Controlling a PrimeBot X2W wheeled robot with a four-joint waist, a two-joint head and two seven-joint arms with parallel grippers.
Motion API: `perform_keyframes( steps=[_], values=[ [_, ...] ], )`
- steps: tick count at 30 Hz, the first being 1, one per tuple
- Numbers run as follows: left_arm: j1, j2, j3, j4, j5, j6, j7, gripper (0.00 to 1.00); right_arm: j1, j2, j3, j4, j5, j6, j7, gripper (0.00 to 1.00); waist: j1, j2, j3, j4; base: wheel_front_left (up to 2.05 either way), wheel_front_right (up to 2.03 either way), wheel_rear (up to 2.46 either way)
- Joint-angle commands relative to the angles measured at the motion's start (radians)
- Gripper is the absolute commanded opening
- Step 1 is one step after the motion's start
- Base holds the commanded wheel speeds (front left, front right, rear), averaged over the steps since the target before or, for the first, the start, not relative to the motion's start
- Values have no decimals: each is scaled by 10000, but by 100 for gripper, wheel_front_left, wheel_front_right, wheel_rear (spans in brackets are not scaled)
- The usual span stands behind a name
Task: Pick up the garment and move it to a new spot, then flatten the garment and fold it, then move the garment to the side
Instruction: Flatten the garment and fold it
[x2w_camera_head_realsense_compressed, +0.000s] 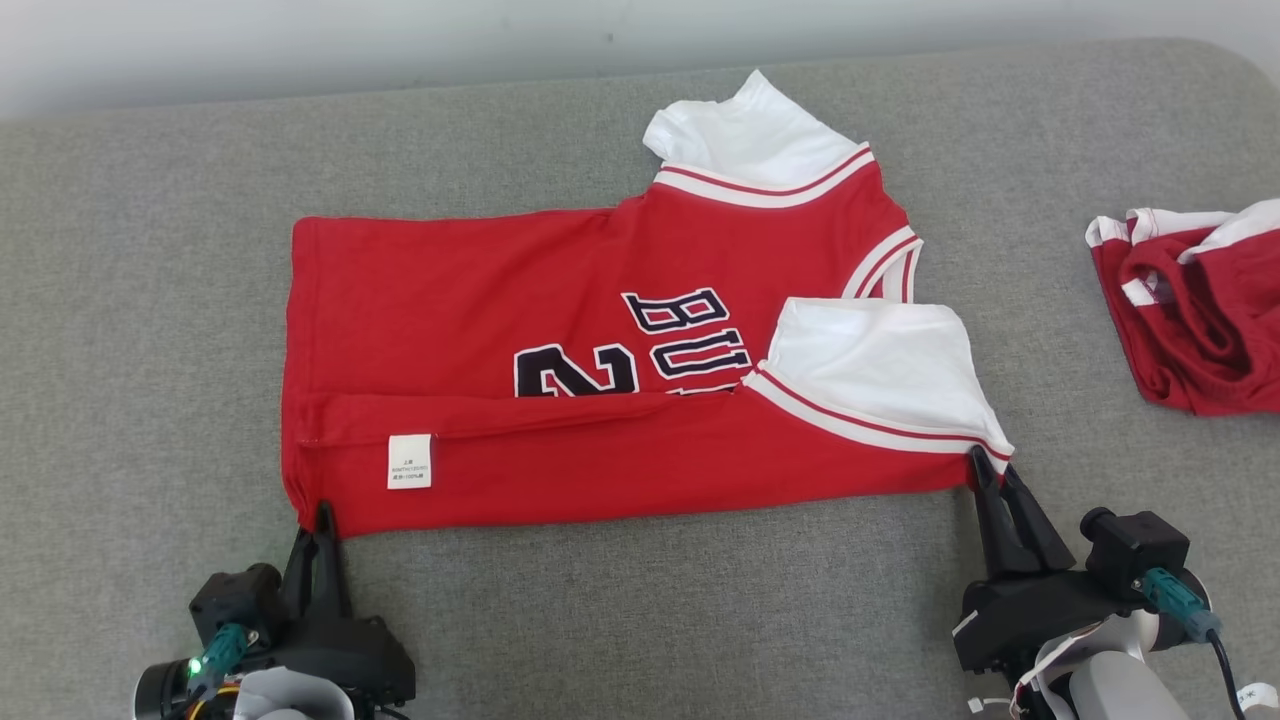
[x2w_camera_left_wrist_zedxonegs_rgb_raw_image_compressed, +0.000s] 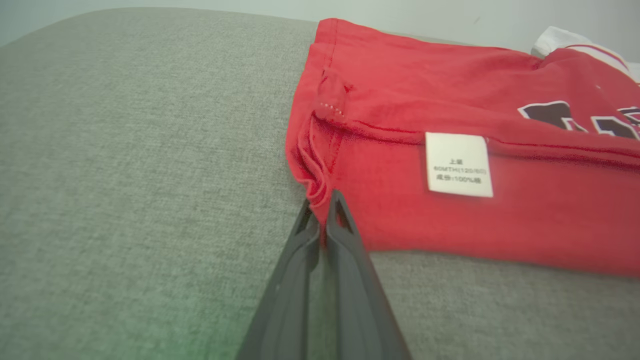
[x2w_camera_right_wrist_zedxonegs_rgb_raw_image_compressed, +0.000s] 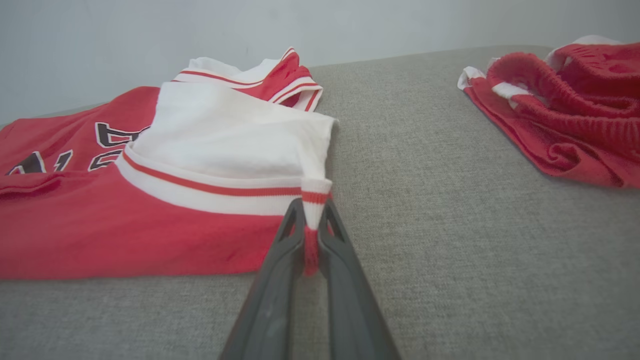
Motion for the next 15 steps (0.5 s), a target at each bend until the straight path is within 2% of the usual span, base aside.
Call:
perform_keyframes(
  steps=[1,7,15],
  values=[
    [84,-10,-67,-146,-24,-9,-9,0,34,11,-71,-56,34,-30,1,0,0,0,-71,50,0,0,0],
    [407,1,98,-1152,125,-32,-18,0,50,70,-287,-284,19,-30,1,0,0,0,-490,134,0,0,0],
    [1070,7,389,-1303,297,-138,-18,0,314,184,-421,-236,-12,-30,1,0,0,0,-1370,143,0,0,0]
  ],
)
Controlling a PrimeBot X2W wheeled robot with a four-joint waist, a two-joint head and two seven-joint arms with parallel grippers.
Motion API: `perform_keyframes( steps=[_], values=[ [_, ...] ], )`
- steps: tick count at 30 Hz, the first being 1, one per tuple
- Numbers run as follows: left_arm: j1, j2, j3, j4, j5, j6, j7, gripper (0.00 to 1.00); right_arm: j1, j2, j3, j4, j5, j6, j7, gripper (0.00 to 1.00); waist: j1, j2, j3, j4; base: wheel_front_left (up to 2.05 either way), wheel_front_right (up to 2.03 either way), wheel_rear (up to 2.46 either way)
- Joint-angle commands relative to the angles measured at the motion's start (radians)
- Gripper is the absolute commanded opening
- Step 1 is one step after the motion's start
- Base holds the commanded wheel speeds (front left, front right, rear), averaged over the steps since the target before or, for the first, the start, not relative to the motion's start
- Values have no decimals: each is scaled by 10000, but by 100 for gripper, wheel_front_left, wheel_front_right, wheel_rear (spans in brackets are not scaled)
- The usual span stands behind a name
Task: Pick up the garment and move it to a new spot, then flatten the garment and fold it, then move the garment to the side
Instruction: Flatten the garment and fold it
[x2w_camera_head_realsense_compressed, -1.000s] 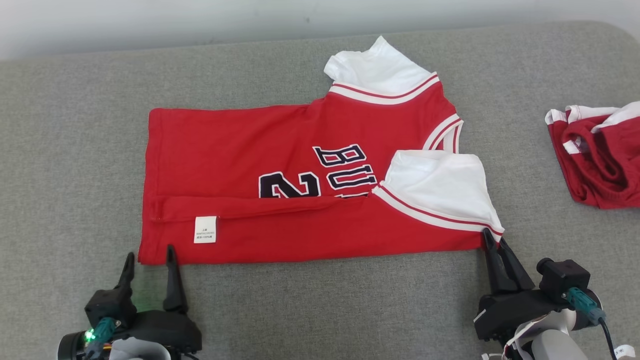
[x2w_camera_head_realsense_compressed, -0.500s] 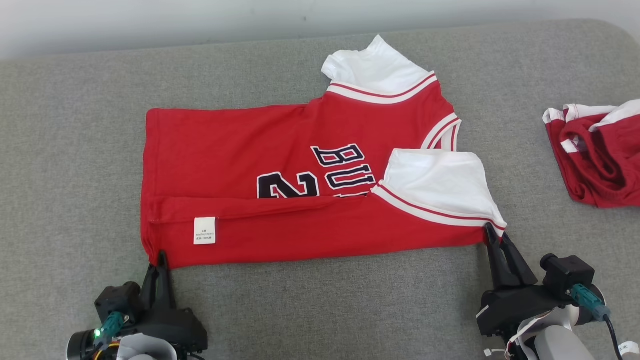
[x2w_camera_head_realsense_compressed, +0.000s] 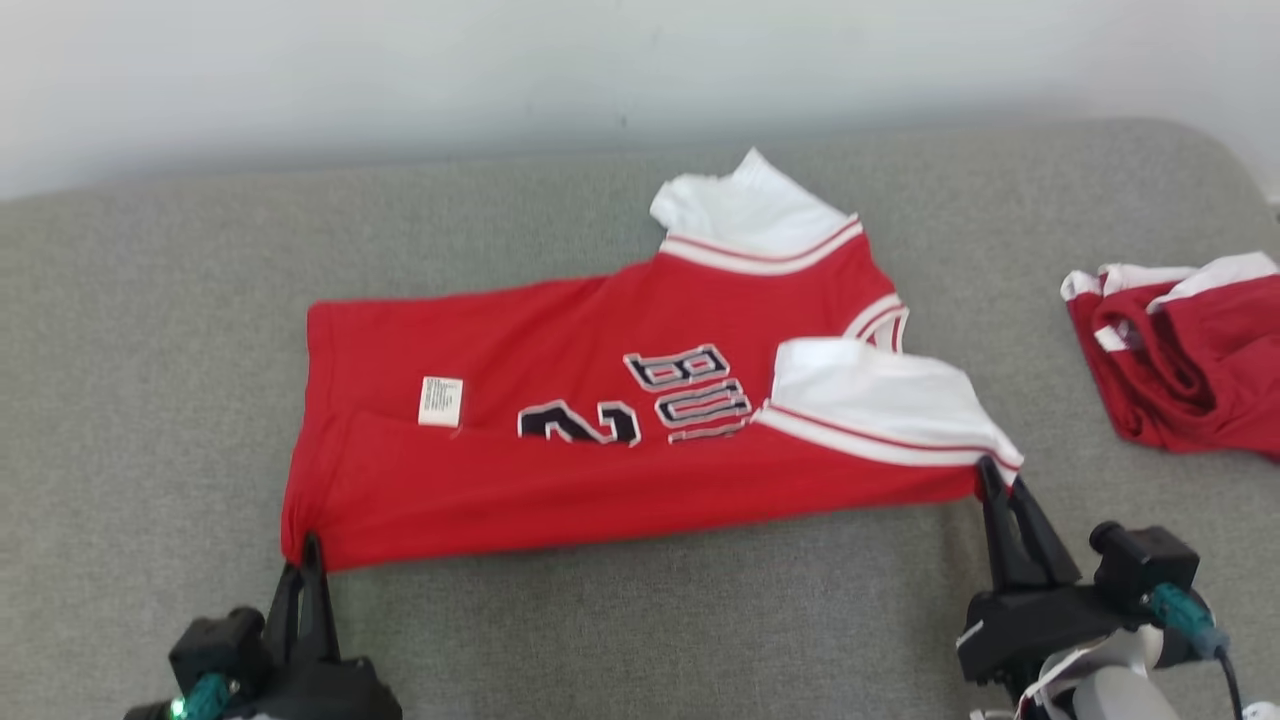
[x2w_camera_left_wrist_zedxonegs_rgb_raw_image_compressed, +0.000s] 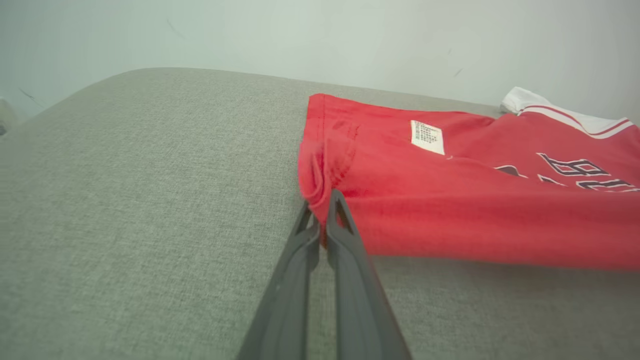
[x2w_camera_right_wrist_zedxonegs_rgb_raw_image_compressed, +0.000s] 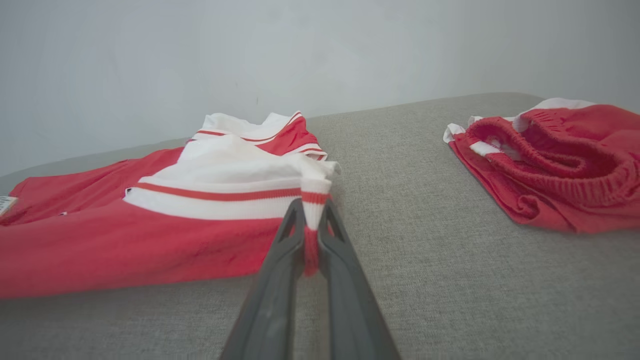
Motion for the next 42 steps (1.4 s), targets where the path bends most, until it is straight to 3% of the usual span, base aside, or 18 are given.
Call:
perform_keyframes(
  steps=[1,12,24,30,31,32,33,42],
  values=[
    [234,30,94,35,86,10,-30,0,183,22,-19,34,-71,-30,1,0,0,0,-497,3,0,0,0],
    [1737,34,324,556,-253,-85,-30,0,1563,99,502,445,-39,-31,1,0,0,0,-1726,-119,0,0,0],
    [2800,33,59,902,-748,146,-30,0,2970,84,891,600,63,-31,1,0,0,0,-1897,-120,0,0,0],
    [2761,31,-53,977,-723,223,-30,0,2878,93,962,641,93,-31,1,0,0,0,-1844,-157,0,0,0],
    [2742,31,-58,881,-630,295,-30,22,2844,112,929,616,79,-31,1,17,0,0,-1836,-148,0,0,0],
    [2726,33,-50,809,-546,320,-30,79,2833,136,897,619,65,-31,1,47,0,0,-1826,-136,0,0,0],
    [2713,31,-34,769,-537,363,-30,100,2816,164,842,621,50,-31,1,100,0,0,-1814,-118,0,0,0],
    [2166,22,6,-48,-32,344,-30,100,1992,353,311,-109,-525,-31,1,100,0,0,-1526,42,0,0,0]
  ],
)
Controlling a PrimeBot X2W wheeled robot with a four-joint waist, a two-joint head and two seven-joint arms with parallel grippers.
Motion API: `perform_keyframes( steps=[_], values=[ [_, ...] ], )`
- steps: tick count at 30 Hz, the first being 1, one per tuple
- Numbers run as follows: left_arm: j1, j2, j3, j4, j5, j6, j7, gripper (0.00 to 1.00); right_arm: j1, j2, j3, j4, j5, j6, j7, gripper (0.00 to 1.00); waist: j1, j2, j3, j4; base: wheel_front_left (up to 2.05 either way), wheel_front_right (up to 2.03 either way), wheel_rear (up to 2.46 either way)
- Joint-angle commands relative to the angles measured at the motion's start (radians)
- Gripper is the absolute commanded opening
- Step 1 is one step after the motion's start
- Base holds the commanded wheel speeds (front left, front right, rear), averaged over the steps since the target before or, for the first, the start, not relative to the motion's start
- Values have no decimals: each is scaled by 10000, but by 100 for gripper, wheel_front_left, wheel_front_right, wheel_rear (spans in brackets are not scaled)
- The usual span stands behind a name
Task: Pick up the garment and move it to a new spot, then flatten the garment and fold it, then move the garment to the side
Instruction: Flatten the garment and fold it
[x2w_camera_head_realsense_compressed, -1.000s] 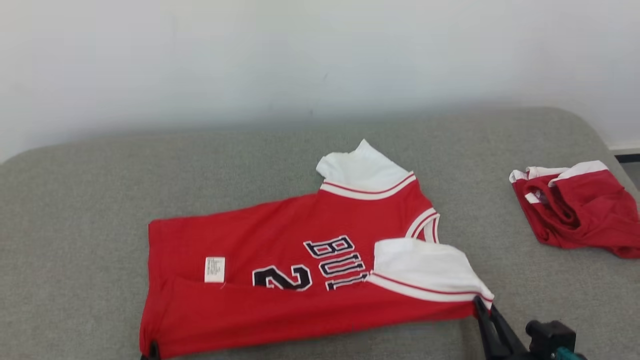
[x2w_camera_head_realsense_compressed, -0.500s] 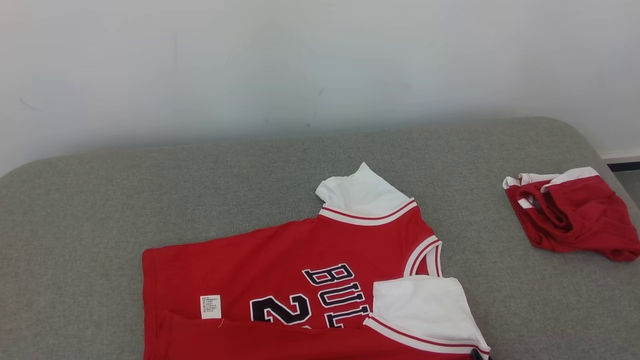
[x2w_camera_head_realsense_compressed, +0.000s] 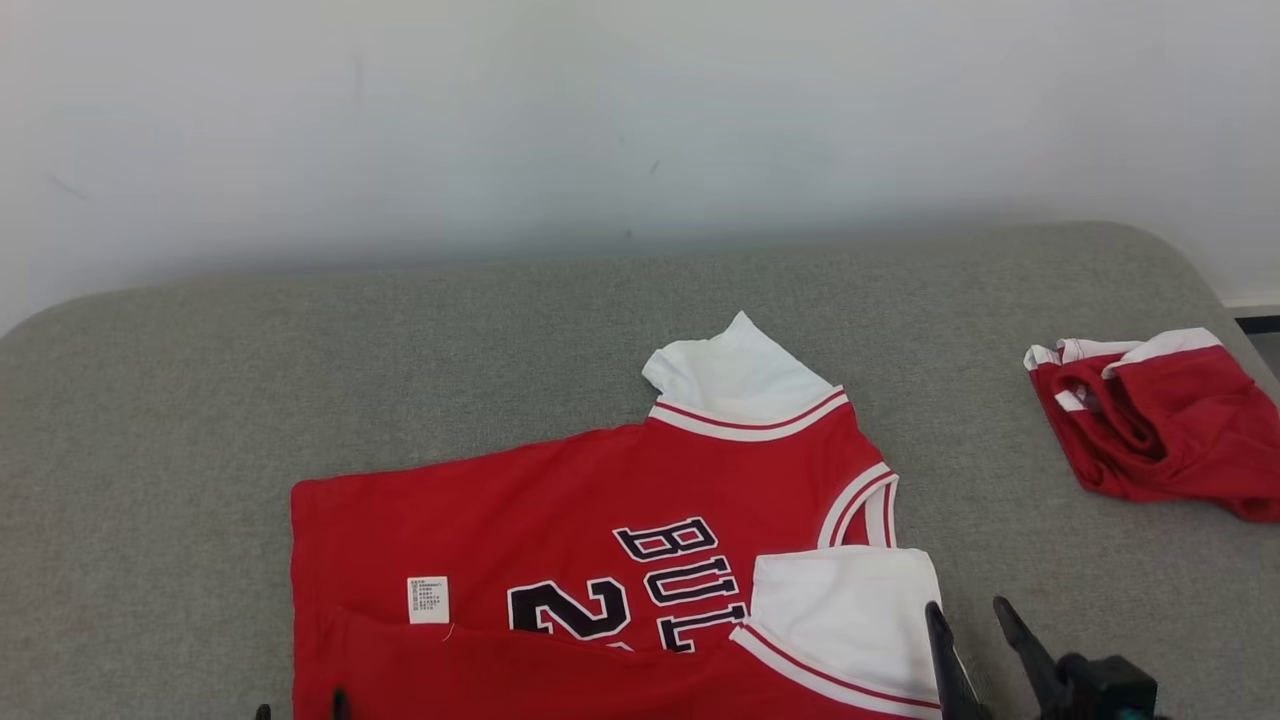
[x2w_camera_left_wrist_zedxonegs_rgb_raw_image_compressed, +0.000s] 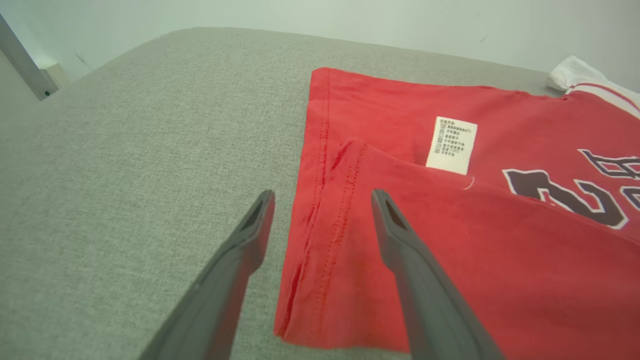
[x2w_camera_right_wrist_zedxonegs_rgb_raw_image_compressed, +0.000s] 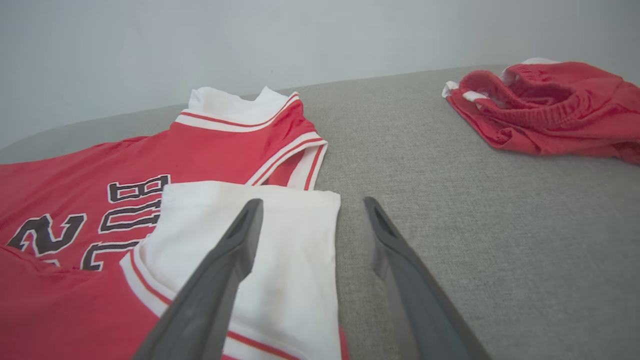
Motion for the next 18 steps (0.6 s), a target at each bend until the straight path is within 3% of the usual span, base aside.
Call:
perform_keyframes(
  steps=[1,18],
  values=[
    [-162,14,26,-31,106,-9,-30,100,-141,14,-27,-17,-51,-31,1,100,0,0,76,27,0,0,0],
    [-3187,127,607,886,1003,-609,-30,100,-3014,-127,373,607,-160,-31,2,100,0,0,1832,234,0,0,0]
  ],
)
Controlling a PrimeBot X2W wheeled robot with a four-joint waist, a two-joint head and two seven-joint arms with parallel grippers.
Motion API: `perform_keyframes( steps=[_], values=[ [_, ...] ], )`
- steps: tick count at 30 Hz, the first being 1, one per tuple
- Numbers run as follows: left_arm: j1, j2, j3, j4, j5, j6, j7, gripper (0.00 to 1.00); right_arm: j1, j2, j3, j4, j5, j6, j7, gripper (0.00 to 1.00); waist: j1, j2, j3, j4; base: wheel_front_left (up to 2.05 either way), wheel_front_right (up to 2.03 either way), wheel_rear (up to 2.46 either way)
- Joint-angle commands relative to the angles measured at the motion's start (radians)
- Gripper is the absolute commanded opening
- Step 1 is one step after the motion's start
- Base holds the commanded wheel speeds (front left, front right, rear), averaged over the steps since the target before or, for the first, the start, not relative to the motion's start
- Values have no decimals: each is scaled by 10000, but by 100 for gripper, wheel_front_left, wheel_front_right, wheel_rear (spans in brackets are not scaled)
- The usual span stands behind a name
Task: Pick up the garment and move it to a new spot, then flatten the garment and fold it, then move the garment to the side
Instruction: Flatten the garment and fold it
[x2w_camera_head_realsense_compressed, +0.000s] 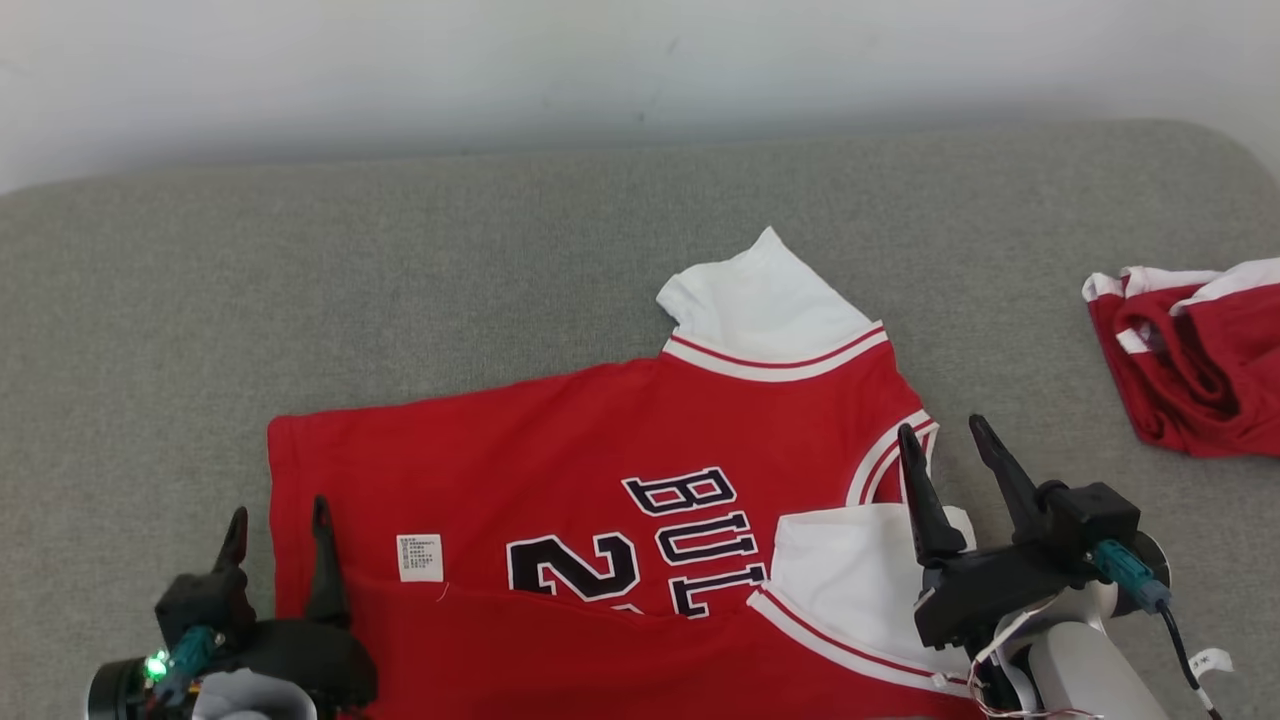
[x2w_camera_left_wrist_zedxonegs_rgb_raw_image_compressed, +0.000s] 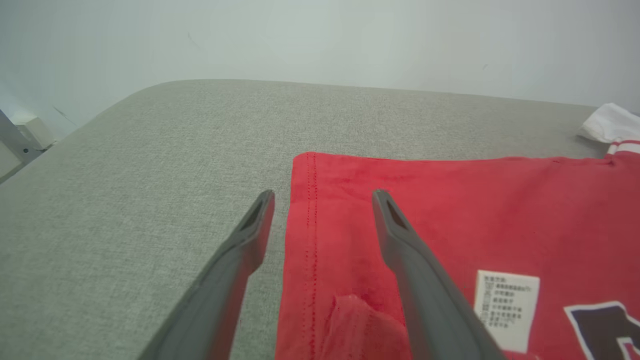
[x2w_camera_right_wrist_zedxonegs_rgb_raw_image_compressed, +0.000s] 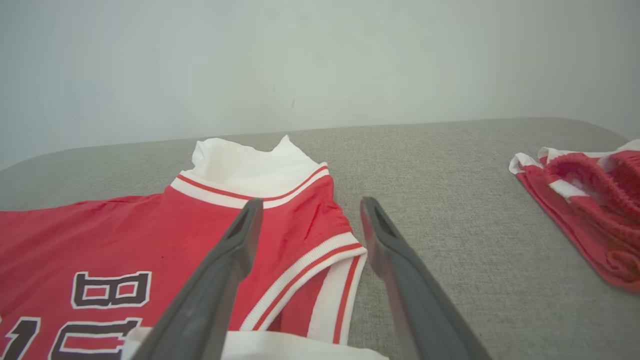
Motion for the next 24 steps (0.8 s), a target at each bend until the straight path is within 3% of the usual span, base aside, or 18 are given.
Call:
perform_keyframes(
  steps=[1,13,24],
  values=[
    [-341,86,41,143,103,-21,-30,100,-161,28,74,51,49,-31,3,100,-2,-1,351,53,0,0,0],
    [-2237,672,-208,2327,209,-408,315,100,-1320,-397,893,709,342,-31,3,100,-2,-1,770,69,0,0,0],
    [-4252,1505,-766,3555,-187,-796,2878,100,-2464,-604,1823,1530,709,-31,3,100,-2,-1,1059,129,0,0,0]
  ],
)
